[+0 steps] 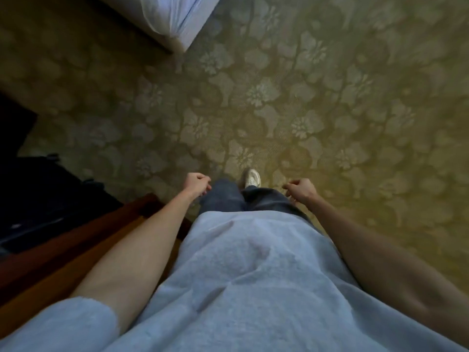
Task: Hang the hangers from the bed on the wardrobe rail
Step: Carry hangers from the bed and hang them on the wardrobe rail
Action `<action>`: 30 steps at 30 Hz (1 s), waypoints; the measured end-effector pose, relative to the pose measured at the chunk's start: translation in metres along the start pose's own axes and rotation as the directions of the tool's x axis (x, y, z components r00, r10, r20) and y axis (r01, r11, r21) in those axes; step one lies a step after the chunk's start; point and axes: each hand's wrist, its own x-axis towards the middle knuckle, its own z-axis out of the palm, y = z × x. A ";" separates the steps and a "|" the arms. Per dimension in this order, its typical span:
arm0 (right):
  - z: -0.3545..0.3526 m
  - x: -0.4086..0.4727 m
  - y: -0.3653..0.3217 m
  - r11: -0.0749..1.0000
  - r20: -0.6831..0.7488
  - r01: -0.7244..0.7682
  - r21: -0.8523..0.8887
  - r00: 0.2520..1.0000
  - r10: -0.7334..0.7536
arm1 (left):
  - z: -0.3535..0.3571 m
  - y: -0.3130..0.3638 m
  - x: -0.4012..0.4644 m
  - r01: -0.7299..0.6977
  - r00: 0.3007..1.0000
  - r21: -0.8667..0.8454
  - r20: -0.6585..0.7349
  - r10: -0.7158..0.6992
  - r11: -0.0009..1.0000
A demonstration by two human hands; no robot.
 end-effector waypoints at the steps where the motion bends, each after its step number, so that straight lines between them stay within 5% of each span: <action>1: -0.006 0.005 -0.014 1.000 -0.003 0.016 0.011 1.000 -0.016 | -0.006 0.003 0.004 0.012 1.000 0.018 -0.014 -0.012 1.000; 9: -0.059 0.059 -0.187 0.965 -0.042 0.235 0.114 0.972 -0.232 | -0.052 0.026 0.048 0.165 0.986 0.069 -0.014 -0.164 0.984; 14: -0.106 0.109 -0.304 0.955 -0.036 0.288 0.072 0.957 -0.286 | -0.090 0.098 0.101 0.203 0.979 0.030 0.007 -0.204 0.979; 20: -0.178 0.152 -0.385 0.989 -0.040 0.149 -0.012 0.988 -0.149 | -0.143 0.270 0.167 0.072 0.997 -0.015 -0.008 -0.072 0.997; 30: -0.310 0.202 -0.414 0.966 -0.137 -0.152 0.208 0.974 0.183 | -0.158 0.615 0.243 -0.292 0.944 0.042 0.173 0.281 0.956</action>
